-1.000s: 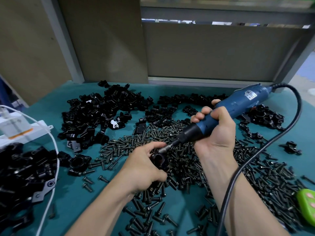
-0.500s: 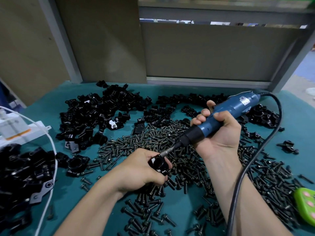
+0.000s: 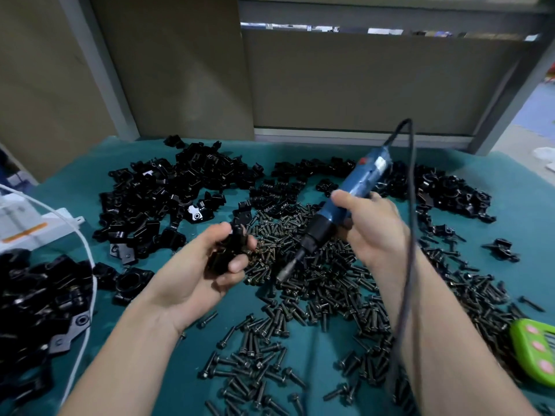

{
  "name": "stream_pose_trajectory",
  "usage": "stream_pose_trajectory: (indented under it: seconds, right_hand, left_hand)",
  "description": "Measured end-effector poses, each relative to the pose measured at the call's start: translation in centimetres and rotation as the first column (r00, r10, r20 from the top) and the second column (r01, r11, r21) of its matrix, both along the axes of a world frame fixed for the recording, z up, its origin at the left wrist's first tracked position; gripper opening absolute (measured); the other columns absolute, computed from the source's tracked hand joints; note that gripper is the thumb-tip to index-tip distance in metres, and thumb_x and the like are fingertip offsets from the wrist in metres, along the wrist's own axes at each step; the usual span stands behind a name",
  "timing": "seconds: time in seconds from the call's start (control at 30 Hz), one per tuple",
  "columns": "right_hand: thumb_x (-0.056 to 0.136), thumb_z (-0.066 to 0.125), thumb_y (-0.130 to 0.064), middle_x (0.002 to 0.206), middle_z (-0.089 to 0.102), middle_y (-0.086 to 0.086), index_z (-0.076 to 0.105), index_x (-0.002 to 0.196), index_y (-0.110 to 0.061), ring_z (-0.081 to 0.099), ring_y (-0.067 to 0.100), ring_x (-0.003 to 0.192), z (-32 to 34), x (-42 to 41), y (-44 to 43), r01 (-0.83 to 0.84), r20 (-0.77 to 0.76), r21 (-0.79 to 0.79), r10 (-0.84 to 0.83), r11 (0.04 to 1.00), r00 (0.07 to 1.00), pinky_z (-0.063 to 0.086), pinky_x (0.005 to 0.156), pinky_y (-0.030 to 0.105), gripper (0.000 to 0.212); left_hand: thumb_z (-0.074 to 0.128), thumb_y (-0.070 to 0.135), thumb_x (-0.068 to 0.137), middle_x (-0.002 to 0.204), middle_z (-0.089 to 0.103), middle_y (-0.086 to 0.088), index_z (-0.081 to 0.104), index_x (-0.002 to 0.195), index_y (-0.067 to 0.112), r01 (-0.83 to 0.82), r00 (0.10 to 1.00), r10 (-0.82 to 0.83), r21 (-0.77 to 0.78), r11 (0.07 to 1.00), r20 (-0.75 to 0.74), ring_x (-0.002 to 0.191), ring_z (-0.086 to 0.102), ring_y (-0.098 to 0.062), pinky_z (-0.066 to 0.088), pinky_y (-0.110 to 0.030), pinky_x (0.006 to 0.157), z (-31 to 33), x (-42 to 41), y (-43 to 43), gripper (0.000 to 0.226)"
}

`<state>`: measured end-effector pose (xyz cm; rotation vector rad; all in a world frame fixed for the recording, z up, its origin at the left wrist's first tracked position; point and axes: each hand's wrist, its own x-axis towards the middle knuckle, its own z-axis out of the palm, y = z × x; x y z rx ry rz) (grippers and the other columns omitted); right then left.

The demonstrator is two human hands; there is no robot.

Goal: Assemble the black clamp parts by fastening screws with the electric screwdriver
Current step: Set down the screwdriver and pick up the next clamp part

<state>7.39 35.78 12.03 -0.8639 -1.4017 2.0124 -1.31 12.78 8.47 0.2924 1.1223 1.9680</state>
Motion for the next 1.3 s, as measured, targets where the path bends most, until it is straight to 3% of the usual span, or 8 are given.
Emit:
stream_pose_trajectory:
  seconds: [0.13,0.3,0.47,0.67,0.9,1.0,1.1,1.3]
  right_hand:
    - [0.071,0.086,-0.039,0.098,0.071,-0.004,0.059,0.114,-0.026,0.069,0.013,0.081,-1.0,-0.3,-0.4,0.012,0.283,0.5,-0.176,0.866,0.943,0.057,0.065,0.031,0.052]
    - [0.07,0.08,-0.046,0.087,0.062,-0.015,0.052,0.145,-0.029,0.06,0.004,0.07,-0.7,0.7,0.5,-0.072,0.4,0.692,-0.299,0.719,0.867,0.037,0.051,0.02,0.081]
    - [0.071,0.086,-0.042,0.099,0.058,-0.006,0.05,0.148,-0.029,0.061,0.022,0.089,-0.4,1.6,1.7,-0.211,0.505,0.747,-0.333,0.63,0.797,0.046,0.078,0.029,0.086]
    - [0.073,0.088,-0.039,0.099,0.059,0.003,0.051,0.145,-0.026,0.061,0.027,0.085,-1.4,1.4,1.3,-0.353,0.617,0.734,-0.353,0.581,0.703,0.051,0.075,0.035,0.081]
    - [0.083,0.081,-0.027,0.09,0.071,0.0,0.072,0.09,-0.029,0.066,0.023,0.082,1.5,2.5,0.5,-0.404,0.601,0.772,-0.358,0.491,0.715,0.055,0.076,0.034,0.012]
    - [0.083,0.081,-0.02,0.072,0.074,-0.005,0.074,0.066,-0.029,0.07,0.014,0.064,2.8,4.1,-2.0,-0.568,0.682,0.72,-0.259,0.399,0.684,0.061,0.064,0.03,0.02]
    - [0.087,0.079,-0.022,0.072,0.073,-0.007,0.076,0.076,-0.026,0.071,0.013,0.063,0.9,6.2,-5.7,-0.754,0.811,0.584,-0.158,0.301,0.564,0.064,0.063,0.031,0.012]
    - [0.086,0.07,-0.025,0.072,0.065,-0.008,0.066,0.082,-0.027,0.065,0.02,0.068,-1.8,9.0,-7.9,-0.737,0.731,0.665,-0.307,0.123,0.609,0.056,0.064,0.032,0.006]
  left_hand:
    - [0.057,0.033,0.092,0.086,0.065,-0.009,0.056,0.107,0.008,-0.048,0.999,0.047,-0.043,0.998,-0.023,0.06,0.044,-0.012,0.031,-0.021,0.046,-0.1,0.0,0.1,0.028]
    - [0.059,0.021,0.092,0.079,0.062,-0.008,0.05,0.099,0.011,-0.123,0.992,0.121,-0.1,0.987,-0.023,0.056,0.043,-0.01,0.029,-0.019,0.042,0.1,0.1,0.6,0.015]
    - [0.052,0.009,0.104,0.074,0.063,-0.008,0.054,0.101,0.009,-0.199,0.979,0.187,-0.157,0.967,-0.086,0.052,0.045,-0.009,0.031,-0.016,0.038,-0.2,0.2,1.1,0.004]
    - [0.061,0.005,0.099,0.083,0.074,-0.011,0.064,0.102,0.011,-0.306,0.942,0.282,-0.123,0.944,-0.179,0.06,0.062,-0.012,0.051,-0.019,0.05,-0.6,0.5,1.5,0.007]
    - [0.061,0.002,0.1,0.086,0.078,-0.006,0.063,0.101,0.014,-0.4,0.906,0.369,-0.132,0.907,-0.207,0.055,0.057,-0.008,0.044,-0.017,0.046,-0.7,0.1,1.4,0.012]
    - [0.06,0.001,0.1,0.078,0.075,-0.006,0.062,0.097,0.013,-0.418,0.89,0.376,-0.13,0.899,-0.259,0.053,0.054,-0.008,0.042,-0.018,0.044,-0.5,0.3,1.4,0.013]
    - [0.061,-0.002,0.099,0.074,0.073,-0.007,0.062,0.095,0.012,-0.436,0.875,0.382,-0.142,0.889,-0.296,0.052,0.053,-0.009,0.041,-0.02,0.042,-0.5,0.5,1.6,0.015]
    - [0.066,0.004,0.096,0.082,0.077,-0.011,0.067,0.093,0.011,-0.459,0.845,0.362,-0.183,0.87,-0.394,0.048,0.051,-0.011,0.037,-0.021,0.038,-1.3,1.1,1.9,0.008]
